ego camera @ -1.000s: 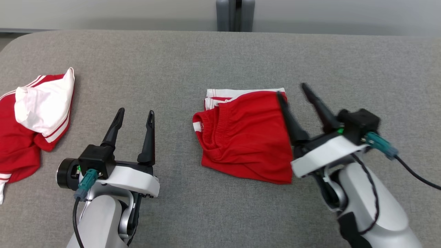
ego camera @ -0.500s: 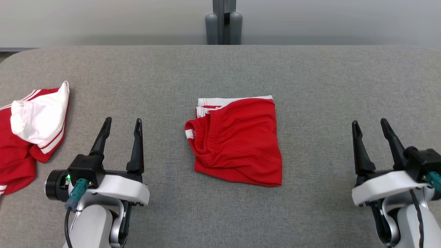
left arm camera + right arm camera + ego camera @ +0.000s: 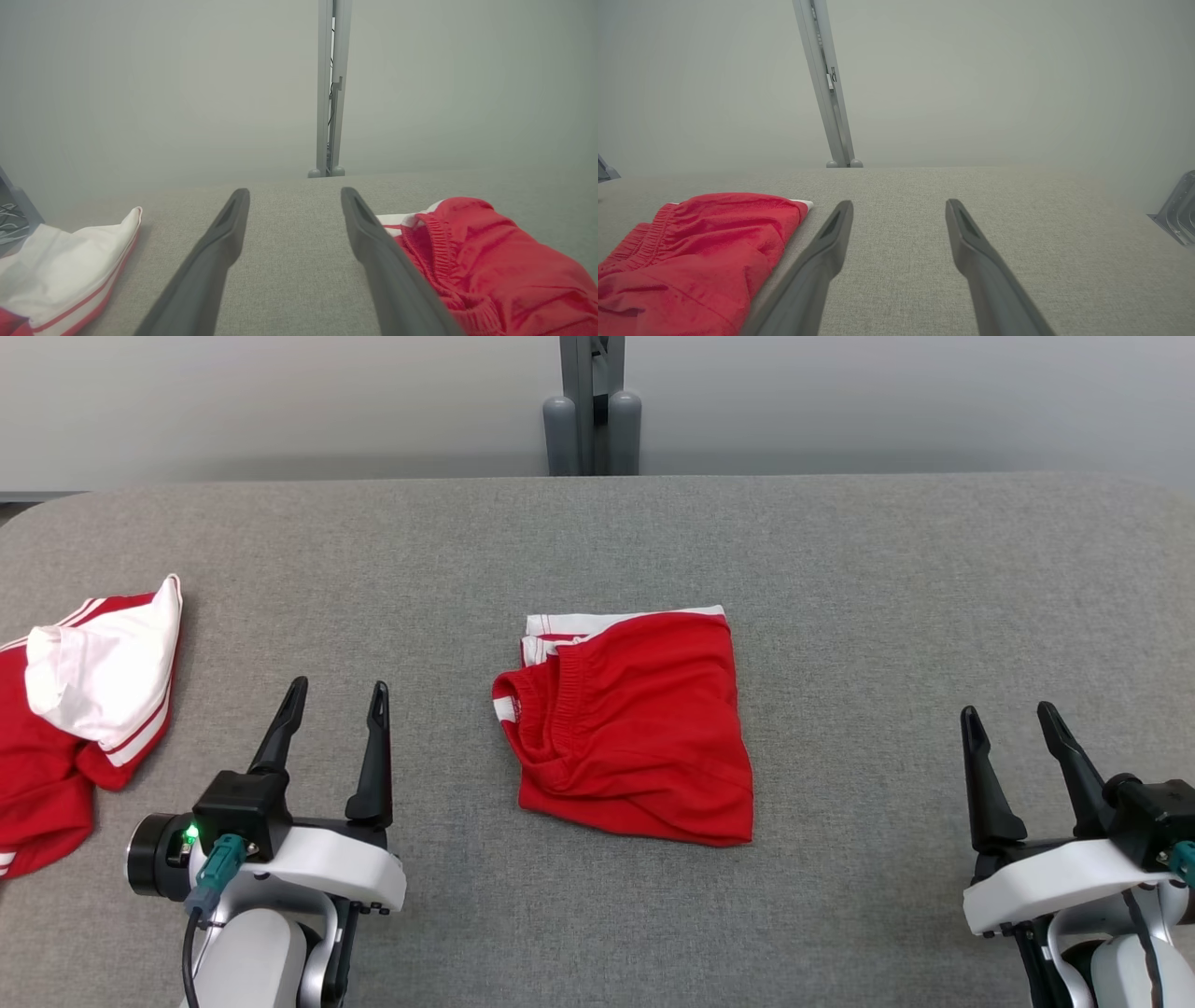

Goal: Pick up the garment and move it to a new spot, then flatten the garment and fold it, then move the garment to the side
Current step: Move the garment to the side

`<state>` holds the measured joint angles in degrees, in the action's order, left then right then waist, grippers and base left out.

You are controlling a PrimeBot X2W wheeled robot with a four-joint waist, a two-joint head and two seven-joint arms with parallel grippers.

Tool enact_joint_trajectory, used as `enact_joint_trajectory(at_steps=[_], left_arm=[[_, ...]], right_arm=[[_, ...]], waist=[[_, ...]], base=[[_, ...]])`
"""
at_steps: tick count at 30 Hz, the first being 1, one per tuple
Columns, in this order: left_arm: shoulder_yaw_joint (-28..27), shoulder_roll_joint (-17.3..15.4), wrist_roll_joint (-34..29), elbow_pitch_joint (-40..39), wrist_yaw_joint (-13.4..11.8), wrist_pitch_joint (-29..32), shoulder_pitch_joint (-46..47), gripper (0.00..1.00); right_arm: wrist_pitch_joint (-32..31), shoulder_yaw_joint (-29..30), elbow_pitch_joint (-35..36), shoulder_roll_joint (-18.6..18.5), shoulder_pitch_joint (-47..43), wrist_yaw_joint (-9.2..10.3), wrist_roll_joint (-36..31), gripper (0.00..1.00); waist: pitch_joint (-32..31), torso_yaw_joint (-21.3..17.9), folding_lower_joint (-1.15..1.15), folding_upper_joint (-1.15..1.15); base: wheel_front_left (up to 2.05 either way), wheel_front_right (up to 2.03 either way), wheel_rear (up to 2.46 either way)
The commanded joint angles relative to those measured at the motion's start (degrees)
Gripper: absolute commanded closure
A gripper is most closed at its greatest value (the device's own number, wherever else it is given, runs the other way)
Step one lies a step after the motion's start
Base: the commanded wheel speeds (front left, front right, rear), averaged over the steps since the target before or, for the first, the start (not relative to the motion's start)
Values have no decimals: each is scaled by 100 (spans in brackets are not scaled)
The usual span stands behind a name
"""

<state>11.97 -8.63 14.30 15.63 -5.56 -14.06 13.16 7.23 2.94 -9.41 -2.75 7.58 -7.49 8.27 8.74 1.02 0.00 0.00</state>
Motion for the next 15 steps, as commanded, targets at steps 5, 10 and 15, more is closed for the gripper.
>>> enact_joint_trajectory(at_steps=[5, 10, 15], left_arm=[[67, -2, 55, 0, 8, 29, 21, 0], [160, 49, 66, -7, 39, 25, 80, 0], [249, 105, 86, 33, 92, 3, 185, 0]], right_arm=[[-90, -86, 32, -32, -40, -2, -11, 0], [-314, -496, -239, -29, 175, -2, 67, 0], [-372, -1098, -823, -36, 492, -2, 342, 0]], waist=[[34, 88, 0, 0], [126, 253, 0, 0], [256, 464, 0, 0]], base=[[0, 0, 0], [0, 0, 0], [0, 0, 0]])
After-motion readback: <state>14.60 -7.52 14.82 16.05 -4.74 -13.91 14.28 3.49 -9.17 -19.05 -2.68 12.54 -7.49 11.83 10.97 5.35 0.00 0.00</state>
